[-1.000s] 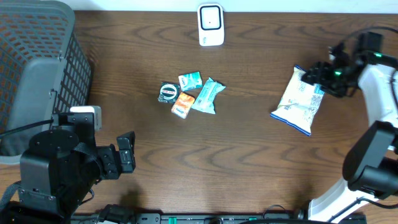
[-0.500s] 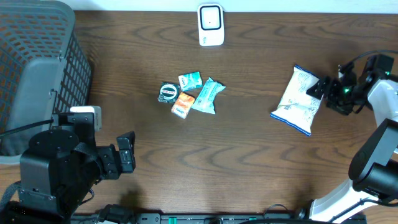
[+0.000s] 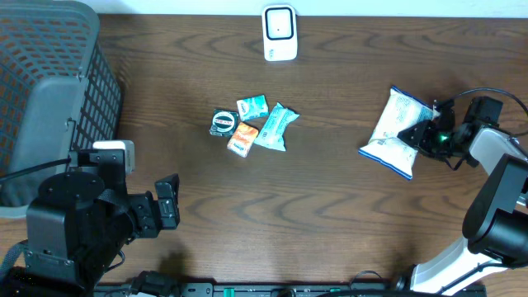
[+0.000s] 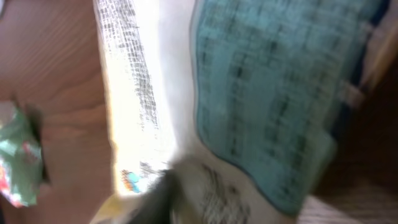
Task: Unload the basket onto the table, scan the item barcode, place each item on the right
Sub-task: 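Regrasp the snack bag with the right gripper and lift it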
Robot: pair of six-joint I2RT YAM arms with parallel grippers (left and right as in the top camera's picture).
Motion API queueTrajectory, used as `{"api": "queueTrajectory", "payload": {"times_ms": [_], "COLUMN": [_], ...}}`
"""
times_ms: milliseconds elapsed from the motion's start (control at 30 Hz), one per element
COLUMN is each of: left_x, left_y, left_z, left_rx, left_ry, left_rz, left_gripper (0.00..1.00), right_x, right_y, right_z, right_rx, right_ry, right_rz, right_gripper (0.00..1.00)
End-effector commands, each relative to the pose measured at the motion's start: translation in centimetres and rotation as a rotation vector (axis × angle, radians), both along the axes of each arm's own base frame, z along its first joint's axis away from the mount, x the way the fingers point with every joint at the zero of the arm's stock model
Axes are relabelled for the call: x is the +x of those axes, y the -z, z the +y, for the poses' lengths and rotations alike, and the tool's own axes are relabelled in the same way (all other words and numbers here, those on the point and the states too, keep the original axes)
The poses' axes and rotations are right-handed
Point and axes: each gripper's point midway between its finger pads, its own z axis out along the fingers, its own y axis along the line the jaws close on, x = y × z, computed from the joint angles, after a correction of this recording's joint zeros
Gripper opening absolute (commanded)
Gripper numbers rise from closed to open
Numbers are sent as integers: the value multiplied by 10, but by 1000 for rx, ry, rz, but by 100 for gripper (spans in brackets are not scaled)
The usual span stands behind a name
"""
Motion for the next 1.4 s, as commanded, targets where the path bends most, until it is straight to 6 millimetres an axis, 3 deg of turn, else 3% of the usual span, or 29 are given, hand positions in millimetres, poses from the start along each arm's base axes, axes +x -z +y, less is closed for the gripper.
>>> {"api": "queueTrajectory", "payload": {"times_ms": [0, 167, 300, 433, 700, 767, 800, 1033, 1133, 1167, 1300, 1367], "left_x": [1, 1, 1, 1, 1, 1, 1, 1, 1, 1, 1, 1], "left_y": [-2, -2, -2, -2, -2, -2, -2, -2, -2, -2, -2, -2], "left_z": [1, 1, 1, 1, 1, 1, 1, 1, 1, 1, 1, 1], "left_rx": [-9, -9, -9, -9, -9, -9, -9, -9, -9, -9, -9, -9], "left_ry": [-13, -13, -13, -13, -13, -13, -13, -13, -13, -13, -13, -13], "left_rz": [-3, -3, -3, -3, -3, -3, -3, -3, -3, -3, -3, -3], "left_gripper": [98, 98, 98, 98, 98, 98, 98, 98, 98, 98, 97, 98], "right_x": [3, 12, 18, 17, 4, 6, 9, 10, 8, 6, 3, 1], "right_y": [-4, -26, -55, -87, -117, -117, -108, -68, -49, -46, -43, -41], "right_z": [6, 3, -9, -10, -9, 3, 18, 56, 84, 92, 123, 144], "right_rx": [36, 12, -170, -495, -1206, -1265, -1271, -1270, -1224, -1212, -1174, -1120], "right_ry": [15, 29, 34, -11, 84, 61, 16, -134, -227, -251, -318, -352], "right_rz": [3, -36, -63, -85, 14, 2, -3, 27, 25, 23, -19, -45], "right_gripper": [1, 1, 2, 1, 1, 1, 1, 1, 2, 5, 33, 39]}}
